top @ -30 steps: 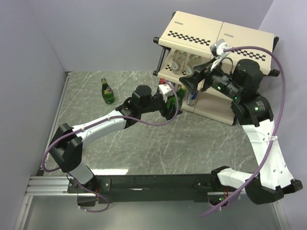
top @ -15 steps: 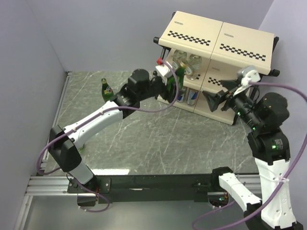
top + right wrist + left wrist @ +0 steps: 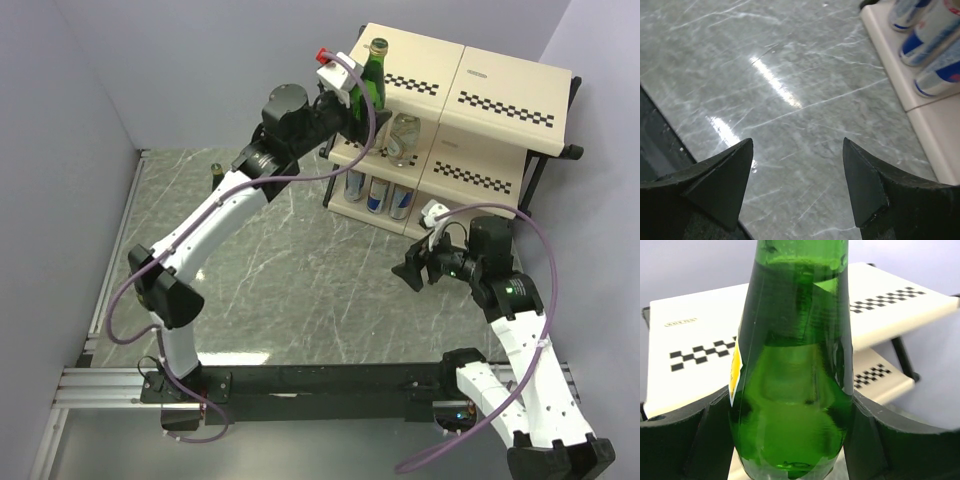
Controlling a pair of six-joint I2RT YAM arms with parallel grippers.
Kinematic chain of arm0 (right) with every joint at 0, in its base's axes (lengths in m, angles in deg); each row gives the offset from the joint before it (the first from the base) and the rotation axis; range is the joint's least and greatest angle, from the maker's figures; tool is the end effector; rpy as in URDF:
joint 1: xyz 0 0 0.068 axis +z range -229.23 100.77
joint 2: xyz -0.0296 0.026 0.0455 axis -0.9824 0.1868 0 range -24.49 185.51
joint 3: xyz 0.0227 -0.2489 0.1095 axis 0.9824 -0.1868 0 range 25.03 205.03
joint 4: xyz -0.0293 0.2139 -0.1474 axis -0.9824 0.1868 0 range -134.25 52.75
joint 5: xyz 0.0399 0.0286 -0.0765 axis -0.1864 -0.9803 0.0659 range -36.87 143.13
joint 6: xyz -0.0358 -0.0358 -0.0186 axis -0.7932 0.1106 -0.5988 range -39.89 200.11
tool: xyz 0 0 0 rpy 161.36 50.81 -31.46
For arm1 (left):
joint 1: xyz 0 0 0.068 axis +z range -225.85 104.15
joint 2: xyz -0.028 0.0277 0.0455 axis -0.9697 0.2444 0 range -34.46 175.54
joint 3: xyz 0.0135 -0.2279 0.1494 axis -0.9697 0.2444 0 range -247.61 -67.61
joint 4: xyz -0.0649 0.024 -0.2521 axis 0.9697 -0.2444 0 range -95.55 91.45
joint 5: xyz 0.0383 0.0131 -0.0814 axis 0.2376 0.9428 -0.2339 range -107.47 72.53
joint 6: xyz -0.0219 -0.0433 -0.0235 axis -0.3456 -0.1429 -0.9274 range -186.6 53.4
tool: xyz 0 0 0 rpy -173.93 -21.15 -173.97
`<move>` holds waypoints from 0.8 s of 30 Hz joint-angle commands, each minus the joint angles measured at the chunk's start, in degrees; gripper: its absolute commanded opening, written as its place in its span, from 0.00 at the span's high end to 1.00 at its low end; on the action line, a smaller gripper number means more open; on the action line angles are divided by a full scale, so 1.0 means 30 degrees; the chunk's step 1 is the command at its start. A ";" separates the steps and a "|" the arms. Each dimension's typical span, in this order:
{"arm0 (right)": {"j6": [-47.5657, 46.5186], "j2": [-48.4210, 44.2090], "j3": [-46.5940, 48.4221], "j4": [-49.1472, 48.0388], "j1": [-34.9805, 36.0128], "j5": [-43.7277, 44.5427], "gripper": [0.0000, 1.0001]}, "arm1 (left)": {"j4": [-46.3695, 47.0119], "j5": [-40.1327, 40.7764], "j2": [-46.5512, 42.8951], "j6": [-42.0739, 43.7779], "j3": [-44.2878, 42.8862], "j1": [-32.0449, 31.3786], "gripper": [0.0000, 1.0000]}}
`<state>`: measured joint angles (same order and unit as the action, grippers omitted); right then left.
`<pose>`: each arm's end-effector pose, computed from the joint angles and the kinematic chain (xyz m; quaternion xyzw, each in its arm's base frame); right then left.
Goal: Place and organize the beverage onto the shelf
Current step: Place the drink at the center of the board.
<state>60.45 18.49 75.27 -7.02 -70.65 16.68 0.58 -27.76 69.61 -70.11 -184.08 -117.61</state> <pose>0.1463 0.0435 0.3327 -0.3523 0.7595 0.2237 0.4990 0.3071 -0.2827 0.5025 0.2720 0.5725 -0.3492 0.6902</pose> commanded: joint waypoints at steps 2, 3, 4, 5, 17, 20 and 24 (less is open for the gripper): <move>-0.1474 -0.0206 0.0130 0.0041 -0.0106 -0.2147 0.22 | 0.2454 0.0673 0.0813 0.0378 -0.3625 0.0442 1.00; -0.1503 -0.0206 0.0100 0.0127 -0.0106 -0.2264 0.22 | 0.2804 0.0645 0.0991 0.0378 -0.4181 0.0472 1.00; -0.1561 -0.0090 0.0071 0.0244 -0.0106 -0.2352 0.22 | 0.3155 0.0674 0.1109 0.0378 -0.4389 0.0472 1.00; -0.1649 -0.0031 0.0099 0.0361 -0.0106 -0.2353 0.22 | 0.3391 0.0674 0.1313 0.0320 -0.4623 0.0443 1.00; -0.1708 0.0234 -0.0018 0.0420 -0.0105 -0.2119 0.22 | 0.5296 0.1640 0.2982 0.0554 -0.7320 0.0472 1.00; -0.1708 0.0292 -0.0018 0.0392 -0.0106 -0.2148 0.22 | 0.5706 0.1875 0.3568 0.0641 -0.7876 0.0472 1.00; -0.1650 0.0321 -0.0047 0.0421 -0.0106 -0.2031 0.22 | 0.6263 0.2021 0.4331 0.0379 -0.8666 0.0676 1.00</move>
<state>56.16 19.47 75.16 -5.60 -70.65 11.21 7.66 -23.12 82.68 -69.03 -204.65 -115.99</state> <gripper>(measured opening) 0.776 0.742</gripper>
